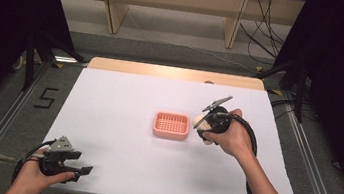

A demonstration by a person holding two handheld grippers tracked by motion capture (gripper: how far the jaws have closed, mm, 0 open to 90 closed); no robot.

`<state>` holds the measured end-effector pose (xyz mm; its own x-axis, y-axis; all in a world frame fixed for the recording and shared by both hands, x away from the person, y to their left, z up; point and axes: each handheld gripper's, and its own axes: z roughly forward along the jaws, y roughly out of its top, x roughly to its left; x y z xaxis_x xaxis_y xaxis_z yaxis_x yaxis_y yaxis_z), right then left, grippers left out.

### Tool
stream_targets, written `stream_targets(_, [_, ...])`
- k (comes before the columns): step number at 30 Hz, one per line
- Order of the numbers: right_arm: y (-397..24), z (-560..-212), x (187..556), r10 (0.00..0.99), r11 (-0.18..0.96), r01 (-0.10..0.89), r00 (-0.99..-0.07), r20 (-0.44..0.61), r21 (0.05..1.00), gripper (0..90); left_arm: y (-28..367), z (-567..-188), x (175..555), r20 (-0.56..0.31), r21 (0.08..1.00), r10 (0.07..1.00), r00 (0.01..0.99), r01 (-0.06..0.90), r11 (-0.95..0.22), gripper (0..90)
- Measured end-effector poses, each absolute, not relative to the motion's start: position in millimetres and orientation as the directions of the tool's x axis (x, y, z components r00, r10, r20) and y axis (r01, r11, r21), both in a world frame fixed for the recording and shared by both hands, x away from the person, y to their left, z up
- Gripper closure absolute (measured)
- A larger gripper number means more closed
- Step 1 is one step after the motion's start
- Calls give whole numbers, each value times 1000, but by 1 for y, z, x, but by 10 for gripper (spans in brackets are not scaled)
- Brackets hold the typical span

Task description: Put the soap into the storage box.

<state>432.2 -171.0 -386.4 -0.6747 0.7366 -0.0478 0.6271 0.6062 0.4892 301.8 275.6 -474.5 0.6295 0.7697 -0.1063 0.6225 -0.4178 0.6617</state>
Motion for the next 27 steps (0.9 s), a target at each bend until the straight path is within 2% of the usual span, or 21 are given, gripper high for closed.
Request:
stream_targets(26, [-160,-386,440,724,617,604,-687,-63,505,505,276,-474,301,-98,672,768,633,611,-418,295])
stream_targets(27, [-158,-386,440,737,597,625,-675,-34,503,506,276,-474,301,-99,671,768,633,612,-418,295])
